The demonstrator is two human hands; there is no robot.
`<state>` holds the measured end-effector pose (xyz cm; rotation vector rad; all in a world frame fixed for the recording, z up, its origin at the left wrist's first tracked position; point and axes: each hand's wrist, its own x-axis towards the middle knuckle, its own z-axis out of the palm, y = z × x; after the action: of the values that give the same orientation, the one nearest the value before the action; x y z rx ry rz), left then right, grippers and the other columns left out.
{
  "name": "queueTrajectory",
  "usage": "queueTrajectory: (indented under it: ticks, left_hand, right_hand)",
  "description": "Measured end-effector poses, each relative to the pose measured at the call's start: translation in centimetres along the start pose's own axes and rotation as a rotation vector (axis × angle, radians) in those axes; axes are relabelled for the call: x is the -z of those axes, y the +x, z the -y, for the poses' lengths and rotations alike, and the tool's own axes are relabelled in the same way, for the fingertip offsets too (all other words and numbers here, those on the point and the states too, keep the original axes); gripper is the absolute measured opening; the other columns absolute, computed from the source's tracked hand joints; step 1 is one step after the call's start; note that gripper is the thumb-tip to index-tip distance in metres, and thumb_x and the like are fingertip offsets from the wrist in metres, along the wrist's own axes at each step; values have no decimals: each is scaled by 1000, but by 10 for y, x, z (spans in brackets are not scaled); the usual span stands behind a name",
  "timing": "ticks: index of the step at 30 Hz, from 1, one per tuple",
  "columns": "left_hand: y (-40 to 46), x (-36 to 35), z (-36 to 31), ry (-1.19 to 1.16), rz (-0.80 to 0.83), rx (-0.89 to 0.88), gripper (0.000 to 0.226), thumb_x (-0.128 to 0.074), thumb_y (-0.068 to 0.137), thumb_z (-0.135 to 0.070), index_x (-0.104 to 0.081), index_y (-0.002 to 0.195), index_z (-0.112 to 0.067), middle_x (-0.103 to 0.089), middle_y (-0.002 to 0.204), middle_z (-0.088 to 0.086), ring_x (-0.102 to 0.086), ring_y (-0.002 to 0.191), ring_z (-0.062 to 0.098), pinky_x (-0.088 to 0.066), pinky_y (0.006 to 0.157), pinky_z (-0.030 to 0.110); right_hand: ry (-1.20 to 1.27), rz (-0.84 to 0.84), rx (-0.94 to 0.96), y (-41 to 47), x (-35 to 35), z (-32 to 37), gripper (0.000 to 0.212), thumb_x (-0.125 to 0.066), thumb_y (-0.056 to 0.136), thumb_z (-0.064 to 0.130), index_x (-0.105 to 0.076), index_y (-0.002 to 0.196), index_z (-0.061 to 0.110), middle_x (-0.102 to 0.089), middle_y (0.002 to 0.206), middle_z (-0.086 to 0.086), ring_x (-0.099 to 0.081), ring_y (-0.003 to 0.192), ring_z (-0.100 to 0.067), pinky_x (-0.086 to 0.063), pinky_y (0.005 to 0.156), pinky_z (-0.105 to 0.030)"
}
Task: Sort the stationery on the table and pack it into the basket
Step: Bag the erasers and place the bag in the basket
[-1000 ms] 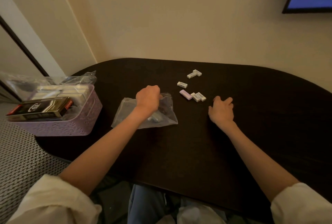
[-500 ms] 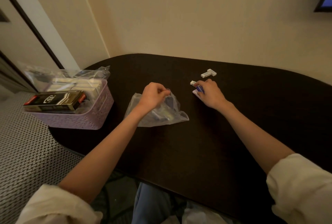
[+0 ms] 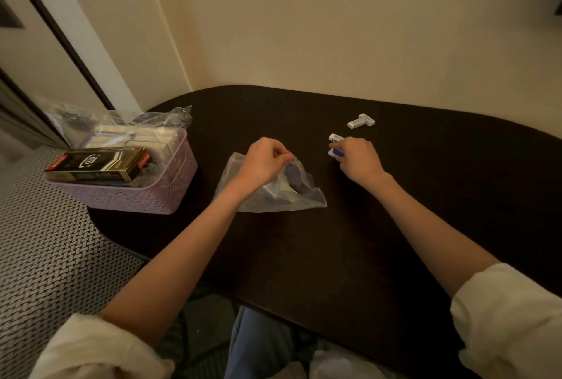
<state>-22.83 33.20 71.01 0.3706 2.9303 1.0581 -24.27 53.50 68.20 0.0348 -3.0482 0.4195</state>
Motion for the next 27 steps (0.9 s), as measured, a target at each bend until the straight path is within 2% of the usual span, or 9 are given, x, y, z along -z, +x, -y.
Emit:
queueTrajectory:
  ticks: [2, 4, 8, 11, 15, 18, 20, 23, 27]
  left_hand:
    - [0, -3, -1, 27, -7, -6, 13, -59, 94, -20, -69, 100, -14, -59, 76, -10, -54, 65, 1, -37, 54, 13]
    - [-1, -4, -1, 44, -10, -4, 13, -60, 93, -19, -69, 100, -12, -59, 77, -8, -53, 65, 1, -37, 55, 14]
    - [-1, -3, -2, 38, -21, -1, 12, -61, 92, -19, -69, 96, -12, -61, 75, -5, -53, 62, 1, -37, 54, 13]
    - [0, -4, -5, 30, -50, 13, 11, -62, 92, -19, -70, 93, -11, -56, 68, -8, -51, 58, 2, -35, 53, 13]
    - [-1, -5, -3, 25, -60, -3, 13, -63, 92, -19, -72, 92, -9, -61, 69, -4, -51, 58, 2, -36, 54, 12]
    - [-3, -6, -3, 32, -45, 11, 12, -62, 92, -18, -72, 94, -11, -59, 71, -8, -53, 60, 2, -36, 53, 11]
    - [-4, -6, -1, 37, -45, 19, 12, -62, 92, -18, -72, 93, -11, -58, 69, -9, -53, 59, 2, -36, 52, 11]
    - [-3, -6, 0, 8, -61, 36, 11, -62, 92, -17, -72, 92, -11, -64, 77, -3, -57, 66, 3, -40, 56, 12]
    - [-2, -6, 3, -10, -66, 71, 10, -63, 91, -17, -72, 90, -12, -63, 74, -4, -58, 67, 4, -40, 58, 13]
  right_hand:
    - [295, -67, 16, -16, 10, 5, 44, -61, 91, 8, -56, 133, 19, -59, 130, -7, -55, 120, -21, -45, 102, -36]
    - [588, -67, 51, -39, 25, 15, 42, -65, 88, 7, -59, 129, 16, -62, 126, -3, -57, 115, -13, -45, 95, -24]
    - [920, 213, -3, -75, 42, 33, 43, -70, 82, 5, -60, 123, 14, -69, 111, -1, -66, 94, -4, -53, 75, -20]
    - [806, 290, -31, -80, 34, 48, 34, -75, 79, 8, -65, 111, 11, -72, 98, -2, -68, 87, -5, -56, 82, -27]
    - [499, 151, -42, -67, 10, 67, 28, -75, 81, 18, -67, 107, 15, -70, 99, 1, -66, 91, -9, -56, 85, -33]
    - [420, 79, -77, -58, -7, 74, 26, -74, 81, 19, -67, 105, 16, -68, 102, 0, -65, 94, -12, -55, 85, -35]
    - [450, 50, -90, -54, -15, 75, 23, -74, 81, 18, -67, 103, 16, -68, 100, -1, -65, 93, -13, -56, 84, -34]
    - [716, 107, -71, -57, -15, 74, 19, -71, 83, 15, -69, 101, 10, -72, 94, -10, -69, 89, -19, -56, 85, -33]
    - [866, 145, -87, -59, -7, 63, 19, -71, 84, 10, -70, 102, 11, -73, 94, -4, -70, 88, -13, -57, 81, -28]
